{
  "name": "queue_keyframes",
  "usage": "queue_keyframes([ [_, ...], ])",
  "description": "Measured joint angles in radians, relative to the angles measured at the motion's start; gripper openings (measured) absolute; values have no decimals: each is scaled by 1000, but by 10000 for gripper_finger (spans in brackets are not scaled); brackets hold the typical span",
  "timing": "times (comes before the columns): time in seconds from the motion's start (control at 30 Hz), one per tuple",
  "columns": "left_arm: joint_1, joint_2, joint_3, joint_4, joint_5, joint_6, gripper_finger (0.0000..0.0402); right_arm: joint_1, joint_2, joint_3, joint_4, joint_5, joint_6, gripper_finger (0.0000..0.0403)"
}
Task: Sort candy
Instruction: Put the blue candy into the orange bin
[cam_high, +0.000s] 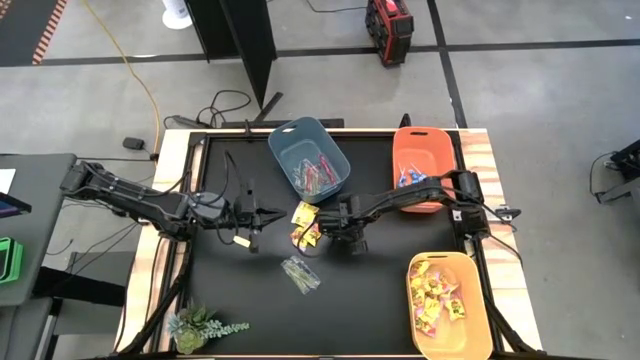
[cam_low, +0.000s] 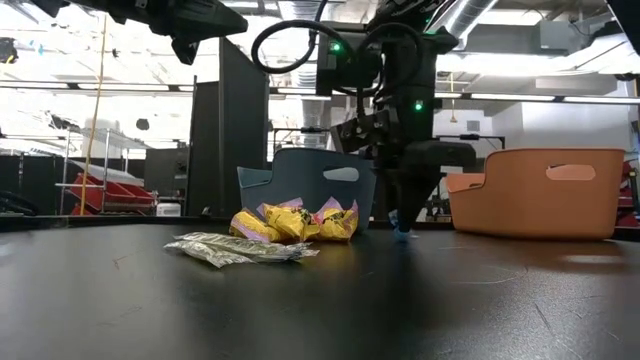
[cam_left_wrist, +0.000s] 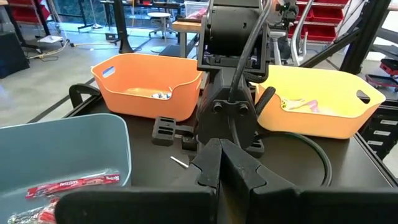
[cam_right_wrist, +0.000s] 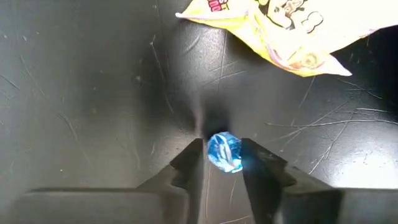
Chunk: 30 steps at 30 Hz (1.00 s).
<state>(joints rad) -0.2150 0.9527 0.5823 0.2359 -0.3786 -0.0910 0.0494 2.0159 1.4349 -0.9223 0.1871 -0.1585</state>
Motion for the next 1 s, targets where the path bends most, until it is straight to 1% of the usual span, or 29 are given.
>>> queue_keyframes([
  [0.23,0,0,0,-1,0,0,2,-6,0,0,8,9,-8,22],
  [0.3,0,0,0,-2,0,0,2,-6,-4,0,2,10,-14,7],
  [0.47,0,0,1,-9,0,0,2,10,-35,11,-68,37,-4,3],
  [0.6,0,0,1,-18,0,0,2,30,-116,16,-128,101,33,1],
  [0.7,0,0,1,-24,0,0,2,46,-201,16,-171,173,69,1],
  [0.83,0,0,1,-33,0,0,2,58,-348,16,-259,298,145,1],
  [0.93,0,0,1,-41,0,0,2,47,-453,16,-367,387,249,0],
  [1.0,0,0,1,-43,-1,-1,2,28,-513,16,-447,422,333,0],
])
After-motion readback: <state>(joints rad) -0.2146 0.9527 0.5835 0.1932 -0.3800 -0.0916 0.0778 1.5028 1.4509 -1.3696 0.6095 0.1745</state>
